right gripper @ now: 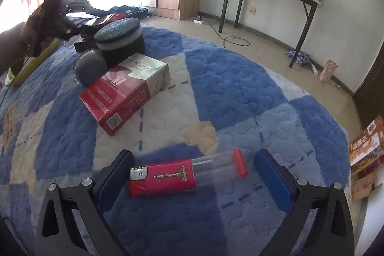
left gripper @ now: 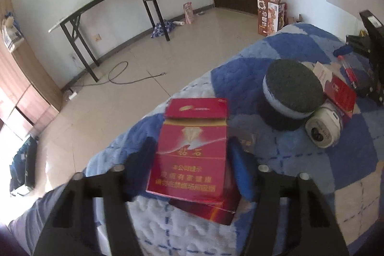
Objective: Organize rigid objects
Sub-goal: 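Grasp the red lighter tube with the right tool while the left tool grasps a red cigarette box, then carry the lighter tube and red box to the yellow basin and release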
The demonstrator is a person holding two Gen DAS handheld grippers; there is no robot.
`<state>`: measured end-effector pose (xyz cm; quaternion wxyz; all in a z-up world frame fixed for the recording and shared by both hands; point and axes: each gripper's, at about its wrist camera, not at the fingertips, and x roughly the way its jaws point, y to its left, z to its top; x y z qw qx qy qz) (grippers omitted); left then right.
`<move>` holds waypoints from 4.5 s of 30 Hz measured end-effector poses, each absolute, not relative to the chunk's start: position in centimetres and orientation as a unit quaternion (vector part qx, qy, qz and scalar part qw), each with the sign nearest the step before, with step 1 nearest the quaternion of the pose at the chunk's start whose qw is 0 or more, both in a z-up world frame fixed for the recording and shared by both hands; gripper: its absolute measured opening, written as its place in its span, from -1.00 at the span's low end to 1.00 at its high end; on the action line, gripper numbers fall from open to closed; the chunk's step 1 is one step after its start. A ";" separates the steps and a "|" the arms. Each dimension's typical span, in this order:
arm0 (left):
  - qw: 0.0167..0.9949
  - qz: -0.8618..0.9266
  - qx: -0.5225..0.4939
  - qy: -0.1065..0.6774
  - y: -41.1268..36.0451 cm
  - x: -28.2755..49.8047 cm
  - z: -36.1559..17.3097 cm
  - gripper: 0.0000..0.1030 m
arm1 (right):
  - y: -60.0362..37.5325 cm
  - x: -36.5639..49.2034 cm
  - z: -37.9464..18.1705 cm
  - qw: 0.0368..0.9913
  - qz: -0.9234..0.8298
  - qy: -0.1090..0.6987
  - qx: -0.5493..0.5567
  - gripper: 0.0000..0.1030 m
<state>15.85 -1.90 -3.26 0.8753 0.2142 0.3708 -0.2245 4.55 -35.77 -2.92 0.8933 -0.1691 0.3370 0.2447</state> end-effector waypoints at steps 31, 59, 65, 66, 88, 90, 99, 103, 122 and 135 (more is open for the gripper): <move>0.882 -0.192 0.134 0.408 -1.4 18.0 -3.6 0.17 | -35.5 4.1 -3.8 0.901 0.240 0.321 -0.165 0.69; 0.873 -0.213 0.064 0.434 -0.9 18.6 -3.7 0.11 | -35.5 4.4 -3.8 0.901 0.240 0.322 -0.164 0.70; 0.909 -0.190 0.036 0.370 1.0 15.4 -0.4 0.11 | -35.5 4.0 -3.8 0.903 0.239 0.316 -0.165 0.62; 0.915 -0.186 0.033 0.356 1.7 14.4 0.4 0.11 | -35.5 3.8 -3.7 0.904 0.239 0.312 -0.167 0.61; 0.924 0.108 -0.052 0.363 31.4 -9.6 1.4 0.11 | 2.4 -3.3 4.2 0.768 0.540 0.230 -0.255 0.60; 0.925 0.114 -0.063 0.357 33.0 -8.5 1.0 0.11 | 7.6 -3.1 2.9 0.749 0.552 0.243 -0.274 0.60; 0.908 0.108 -0.122 0.387 37.9 -4.3 -1.6 0.11 | 18.1 -0.3 -1.3 0.730 0.540 0.264 -0.326 0.60; 0.900 0.087 -0.161 0.395 39.2 -3.9 -2.6 0.12 | 19.3 0.1 -2.3 0.727 0.555 0.274 -0.298 0.61; 0.942 -0.012 -0.072 0.327 25.2 -1.9 3.7 1.00 | -6.2 2.5 6.5 0.868 0.401 0.231 -0.181 0.99; 0.902 -0.147 0.175 0.366 -0.2 10.8 -2.2 1.00 | -28.0 6.3 -1.5 0.914 0.222 0.337 -0.037 0.99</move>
